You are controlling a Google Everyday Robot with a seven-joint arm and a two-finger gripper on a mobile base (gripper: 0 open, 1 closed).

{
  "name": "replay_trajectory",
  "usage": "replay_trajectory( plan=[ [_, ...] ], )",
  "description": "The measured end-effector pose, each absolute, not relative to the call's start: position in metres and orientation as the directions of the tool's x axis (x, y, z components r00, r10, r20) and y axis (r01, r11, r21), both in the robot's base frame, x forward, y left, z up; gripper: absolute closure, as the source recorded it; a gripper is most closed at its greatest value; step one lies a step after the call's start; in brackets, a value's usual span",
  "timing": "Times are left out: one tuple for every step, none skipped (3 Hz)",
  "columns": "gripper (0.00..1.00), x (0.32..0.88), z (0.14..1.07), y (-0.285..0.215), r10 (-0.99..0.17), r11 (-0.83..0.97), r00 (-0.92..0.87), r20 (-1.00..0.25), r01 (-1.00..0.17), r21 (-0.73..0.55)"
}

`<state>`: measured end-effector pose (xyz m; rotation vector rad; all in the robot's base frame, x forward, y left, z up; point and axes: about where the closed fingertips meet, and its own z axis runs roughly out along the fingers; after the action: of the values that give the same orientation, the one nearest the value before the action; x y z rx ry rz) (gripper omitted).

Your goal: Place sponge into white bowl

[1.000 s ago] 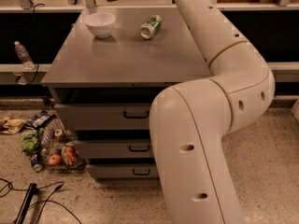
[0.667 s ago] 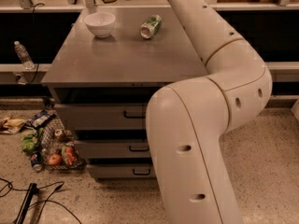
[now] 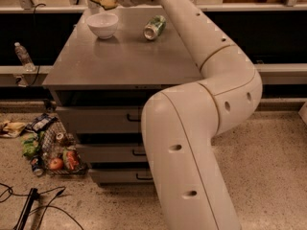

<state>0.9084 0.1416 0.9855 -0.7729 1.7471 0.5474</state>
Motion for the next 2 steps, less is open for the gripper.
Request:
replay_trajectory(
  plan=[
    [1.0, 0.9169, 0.9771, 0.1455, -0.249, 0.679, -0.181, -0.951, -0.733, -0.038],
    [1.0, 0.9252, 0.9688, 0.1528, -0.261, 0.684, -0.181, -0.948, -0.728, -0.049]
  ],
)
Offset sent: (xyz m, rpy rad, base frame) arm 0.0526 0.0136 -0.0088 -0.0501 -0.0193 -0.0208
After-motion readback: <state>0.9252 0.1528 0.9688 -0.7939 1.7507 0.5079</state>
